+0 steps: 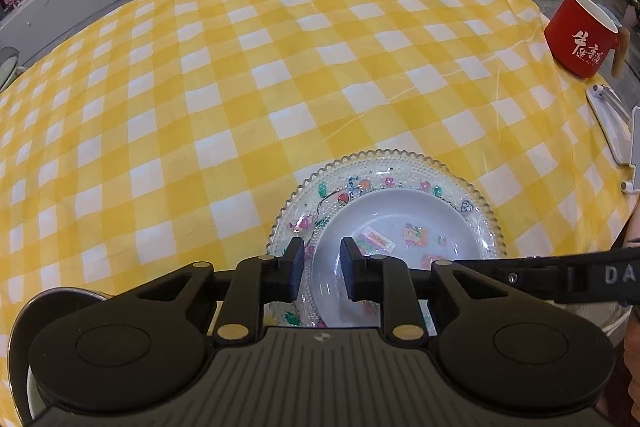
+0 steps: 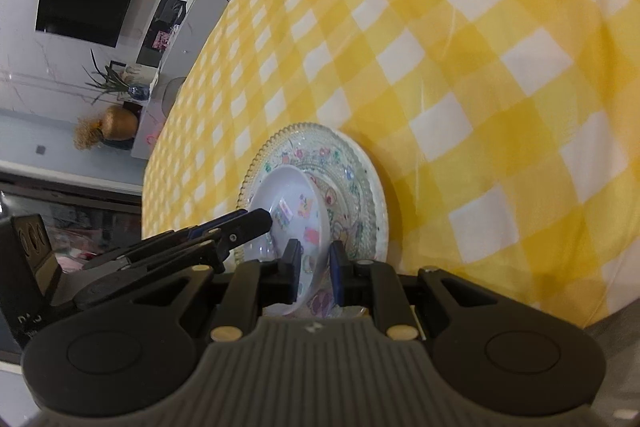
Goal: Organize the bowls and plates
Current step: 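Lower the sticker plate onto the glass plate and open both grippers, then move both grippers to the rim of the steel bowl stack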
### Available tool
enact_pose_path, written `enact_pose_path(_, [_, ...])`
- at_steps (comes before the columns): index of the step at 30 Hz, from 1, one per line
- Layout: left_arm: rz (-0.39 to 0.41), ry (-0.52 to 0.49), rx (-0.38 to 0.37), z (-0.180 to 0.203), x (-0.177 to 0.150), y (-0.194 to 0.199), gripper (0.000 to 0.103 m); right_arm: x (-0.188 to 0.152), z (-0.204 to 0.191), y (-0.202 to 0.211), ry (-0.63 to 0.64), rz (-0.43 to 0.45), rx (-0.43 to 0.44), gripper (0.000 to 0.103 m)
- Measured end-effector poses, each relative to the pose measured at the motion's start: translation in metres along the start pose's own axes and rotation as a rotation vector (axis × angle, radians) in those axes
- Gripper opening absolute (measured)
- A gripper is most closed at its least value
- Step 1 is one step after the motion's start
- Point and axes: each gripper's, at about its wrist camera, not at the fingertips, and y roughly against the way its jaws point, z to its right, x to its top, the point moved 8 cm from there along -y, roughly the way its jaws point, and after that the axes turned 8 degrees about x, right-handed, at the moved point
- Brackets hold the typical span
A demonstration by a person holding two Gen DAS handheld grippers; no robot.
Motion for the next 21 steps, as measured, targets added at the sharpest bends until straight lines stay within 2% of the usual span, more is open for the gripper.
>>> enact_pose_path(1, [0.001, 0.002, -0.001, 0.0, 0.0, 0.0, 0.027, 0.0, -0.003, 0.001, 0.006, 0.0, 0.003, 0.032])
enact_pose_path(3, [0.004, 0.009, -0.003, 0.0, 0.0, -0.001, 0.027, 0.0, -0.01, 0.004, 0.044, 0.011, -0.014, 0.04])
enact_pose_path(5, [-0.003, 0.018, -0.004, 0.0, 0.001, -0.001, 0.027, 0.001, -0.014, 0.008, 0.092, 0.03, -0.048, 0.04])
enact_pose_path(9, [-0.02, 0.04, -0.018, 0.0, 0.002, -0.002, 0.027, 0.001, -0.017, 0.009, 0.091, 0.02, -0.056, 0.04])
enact_pose_path(12, [-0.017, 0.045, -0.025, -0.001, 0.003, -0.001, 0.03, 0.0, -0.019, 0.007, 0.174, 0.033, -0.13, 0.037])
enact_pose_path(15, [0.033, 0.068, -0.064, -0.002, 0.003, 0.011, 0.044, 0.001, -0.021, 0.008, 0.206, 0.04, -0.148, 0.039])
enact_pose_path(17, [0.081, 0.082, -0.071, -0.004, 0.005, 0.021, 0.047, 0.001, -0.022, 0.007, 0.221, 0.042, -0.154, 0.039])
enact_pose_path(21, [0.175, 0.104, -0.022, -0.012, 0.01, 0.045, 0.05, 0.0, -0.024, 0.004, 0.261, 0.053, -0.183, 0.038])
